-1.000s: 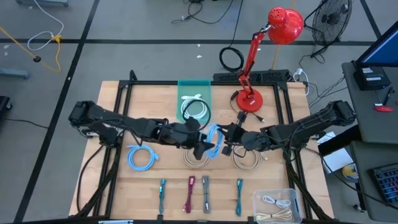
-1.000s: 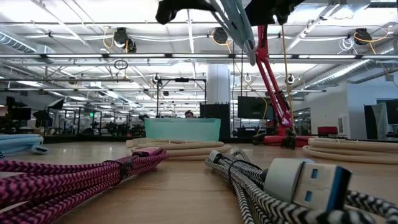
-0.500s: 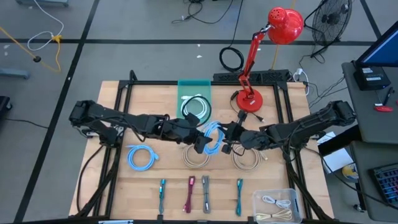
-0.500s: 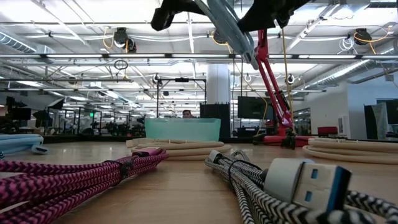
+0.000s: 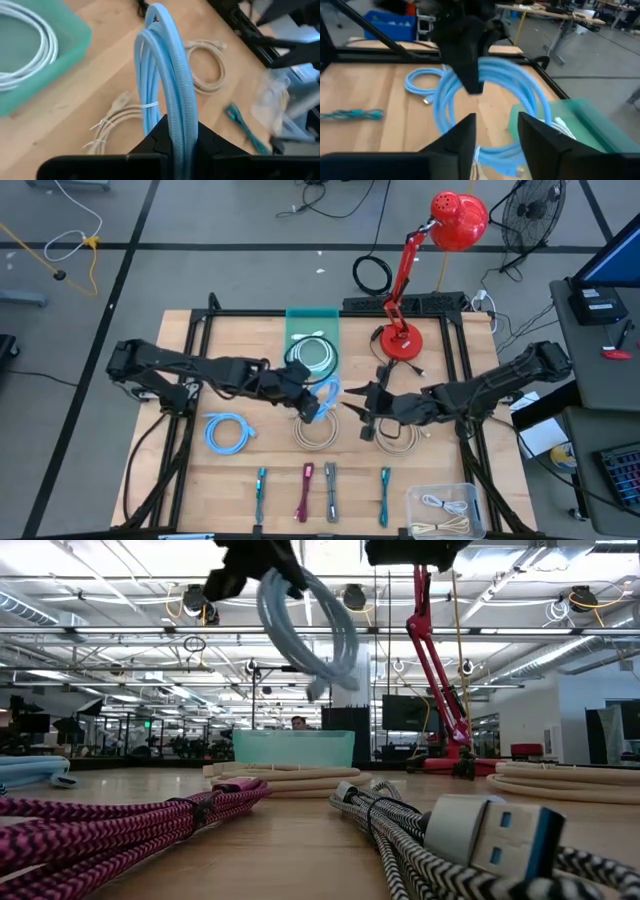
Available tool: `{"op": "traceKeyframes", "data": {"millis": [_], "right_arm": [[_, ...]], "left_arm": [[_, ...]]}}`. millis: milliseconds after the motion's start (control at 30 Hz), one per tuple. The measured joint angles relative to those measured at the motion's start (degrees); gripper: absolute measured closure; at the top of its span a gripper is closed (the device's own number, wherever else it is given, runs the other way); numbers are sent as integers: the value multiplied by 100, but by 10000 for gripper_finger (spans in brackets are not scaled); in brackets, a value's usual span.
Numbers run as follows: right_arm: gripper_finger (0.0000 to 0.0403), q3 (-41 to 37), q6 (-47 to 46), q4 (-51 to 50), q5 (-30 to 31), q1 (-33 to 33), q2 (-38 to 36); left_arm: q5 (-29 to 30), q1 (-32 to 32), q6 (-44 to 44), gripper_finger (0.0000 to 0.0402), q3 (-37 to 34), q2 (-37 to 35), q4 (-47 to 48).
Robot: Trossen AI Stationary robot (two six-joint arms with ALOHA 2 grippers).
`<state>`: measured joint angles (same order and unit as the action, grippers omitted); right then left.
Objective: Pick & Place USB Port
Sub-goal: Put the right blue HDMI cable into the green bin
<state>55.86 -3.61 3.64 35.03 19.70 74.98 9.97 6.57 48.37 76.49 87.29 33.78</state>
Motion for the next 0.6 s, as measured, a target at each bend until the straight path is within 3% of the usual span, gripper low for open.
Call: {"op": "traceKeyframes", "data": {"millis": [233,433,533,600], "right_arm": [[223,0,136,-34,-75,316,-222],[223,0,322,-88,-415,544,-250],[227,0,323,-85,-690,560,-250],[229,0,325,-88,-690,555,-250]], "left_arm": [[-917,-1171,-1304,373,0,-1012,521],[-2540,-2935,-2650,373,2,-1321,748],[-3725,-3588,-3359,373,2,-1099,774],[-4212,-3865,-3813,373,2,-849,797]]}}
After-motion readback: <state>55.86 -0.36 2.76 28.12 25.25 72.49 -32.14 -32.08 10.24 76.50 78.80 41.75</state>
